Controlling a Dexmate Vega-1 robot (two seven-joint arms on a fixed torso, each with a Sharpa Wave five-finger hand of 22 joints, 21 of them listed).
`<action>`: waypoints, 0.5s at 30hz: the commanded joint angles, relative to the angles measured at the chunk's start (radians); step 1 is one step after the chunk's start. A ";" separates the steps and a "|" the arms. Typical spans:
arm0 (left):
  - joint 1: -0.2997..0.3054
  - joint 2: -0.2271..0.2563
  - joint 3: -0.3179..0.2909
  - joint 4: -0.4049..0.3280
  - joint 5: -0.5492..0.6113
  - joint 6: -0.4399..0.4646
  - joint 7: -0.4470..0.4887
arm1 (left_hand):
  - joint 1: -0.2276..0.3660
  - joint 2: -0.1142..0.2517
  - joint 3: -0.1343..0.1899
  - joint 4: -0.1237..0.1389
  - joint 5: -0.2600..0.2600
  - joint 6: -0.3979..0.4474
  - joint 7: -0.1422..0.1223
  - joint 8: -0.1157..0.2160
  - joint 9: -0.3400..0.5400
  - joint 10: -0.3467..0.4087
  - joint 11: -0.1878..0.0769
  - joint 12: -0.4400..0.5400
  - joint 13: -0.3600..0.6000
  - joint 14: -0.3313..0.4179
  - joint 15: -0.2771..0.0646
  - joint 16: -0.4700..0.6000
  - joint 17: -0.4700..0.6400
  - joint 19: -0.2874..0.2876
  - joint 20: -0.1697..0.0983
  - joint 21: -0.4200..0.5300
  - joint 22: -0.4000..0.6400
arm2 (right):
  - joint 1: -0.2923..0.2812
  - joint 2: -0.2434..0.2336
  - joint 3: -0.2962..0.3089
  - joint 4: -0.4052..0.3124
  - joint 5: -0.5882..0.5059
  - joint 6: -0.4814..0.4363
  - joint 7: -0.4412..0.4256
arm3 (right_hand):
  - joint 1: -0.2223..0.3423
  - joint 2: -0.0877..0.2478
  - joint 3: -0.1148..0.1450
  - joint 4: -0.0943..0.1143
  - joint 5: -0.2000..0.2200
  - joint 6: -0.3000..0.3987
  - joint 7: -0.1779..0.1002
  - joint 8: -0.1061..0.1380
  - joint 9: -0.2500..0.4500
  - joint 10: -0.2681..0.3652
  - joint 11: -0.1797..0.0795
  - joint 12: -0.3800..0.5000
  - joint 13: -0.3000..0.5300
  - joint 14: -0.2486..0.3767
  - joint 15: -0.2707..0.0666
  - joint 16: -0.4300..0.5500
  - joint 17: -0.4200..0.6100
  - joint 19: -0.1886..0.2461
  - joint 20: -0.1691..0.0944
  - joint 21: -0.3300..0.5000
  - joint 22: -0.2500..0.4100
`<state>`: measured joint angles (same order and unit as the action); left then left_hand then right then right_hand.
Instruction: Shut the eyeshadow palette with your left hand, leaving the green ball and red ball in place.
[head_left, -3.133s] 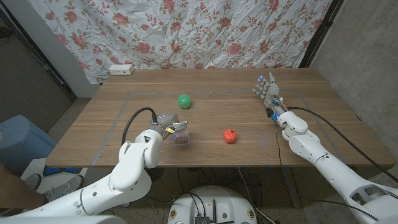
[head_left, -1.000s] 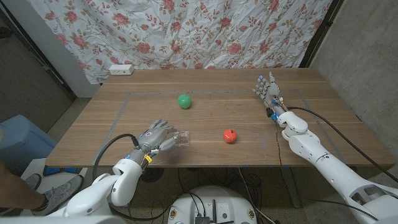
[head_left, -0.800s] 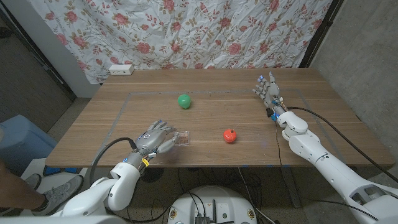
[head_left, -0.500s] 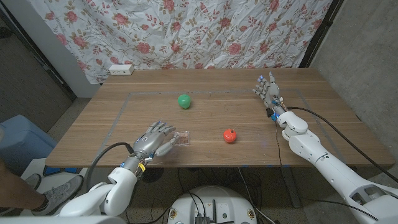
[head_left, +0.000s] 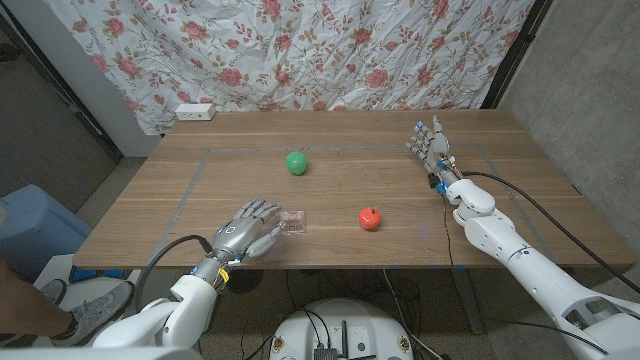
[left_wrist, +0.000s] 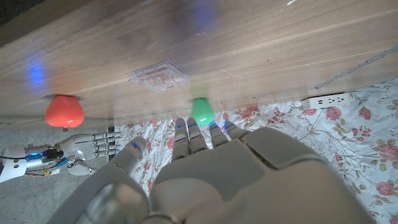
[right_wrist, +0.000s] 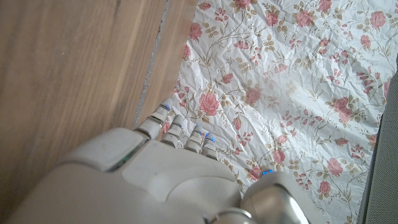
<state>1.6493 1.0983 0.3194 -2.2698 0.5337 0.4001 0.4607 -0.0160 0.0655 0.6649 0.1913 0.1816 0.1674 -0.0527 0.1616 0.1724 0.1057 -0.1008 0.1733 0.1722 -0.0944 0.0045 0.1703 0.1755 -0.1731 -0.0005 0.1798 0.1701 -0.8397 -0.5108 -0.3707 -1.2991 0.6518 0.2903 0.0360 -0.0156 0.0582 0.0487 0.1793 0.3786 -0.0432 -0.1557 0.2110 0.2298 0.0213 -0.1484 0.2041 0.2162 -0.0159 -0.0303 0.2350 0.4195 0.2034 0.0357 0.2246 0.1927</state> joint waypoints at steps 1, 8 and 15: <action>-0.038 0.032 0.044 0.062 0.065 -0.077 -0.006 | -0.012 0.093 -0.022 0.013 0.007 -0.055 0.000 0.002 0.002 -0.046 0.004 -0.002 0.001 -0.049 0.001 0.002 0.009 -0.128 0.000 0.001 0.008 | 0.000 0.000 0.000 0.000 0.000 0.000 0.000 | 0.000 0.098 0.000 0.006 0.004 0.001 -0.008 0.005 0.005 -0.001 -0.008 0.005 0.001 -0.004 -0.118 0.006 0.004 0.005 0.000 0.006 0.003; -0.055 0.031 0.066 0.081 0.091 -0.094 -0.008 | -0.015 0.098 -0.045 0.016 0.006 -0.086 -0.007 0.004 0.003 -0.073 0.001 0.000 0.001 -0.074 -0.005 0.005 0.011 -0.152 -0.002 0.001 0.011 | 0.000 0.000 0.000 0.000 0.000 0.000 0.000 | 0.000 0.098 0.000 0.006 0.004 0.001 -0.009 0.005 0.005 -0.001 -0.007 0.005 0.001 -0.005 -0.118 0.006 0.004 0.004 0.000 0.006 0.003; -0.065 0.030 0.088 0.092 0.125 -0.076 -0.017 | -0.016 0.102 -0.060 0.017 0.006 -0.088 -0.001 0.010 0.003 -0.067 -0.003 0.007 0.001 -0.088 -0.008 0.006 0.012 -0.171 -0.001 0.001 0.012 | 0.000 0.000 0.000 0.000 0.000 0.000 0.000 | 0.000 0.098 0.000 0.006 0.004 0.001 -0.008 0.005 0.005 -0.001 -0.007 0.005 0.001 -0.004 -0.117 0.006 0.004 0.004 0.000 0.006 0.003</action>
<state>1.6050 1.1236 0.3744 -2.2039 0.6113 0.3280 0.4552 -0.0235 0.0579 0.6109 0.2093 0.1855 0.0819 -0.0573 0.1640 0.1725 0.0370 -0.1000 0.1733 0.1723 -0.1626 -0.0019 0.1703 0.1842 -0.1730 -0.0004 0.1798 0.1795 -0.8396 -0.5108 -0.3707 -1.2991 0.6517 0.2903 0.0359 -0.0156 0.0582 0.0487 0.1793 0.3786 -0.0432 -0.1557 0.2110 0.2298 0.0213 -0.1484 0.2041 0.2161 -0.0159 -0.0303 0.2350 0.4195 0.2033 0.0357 0.2246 0.1927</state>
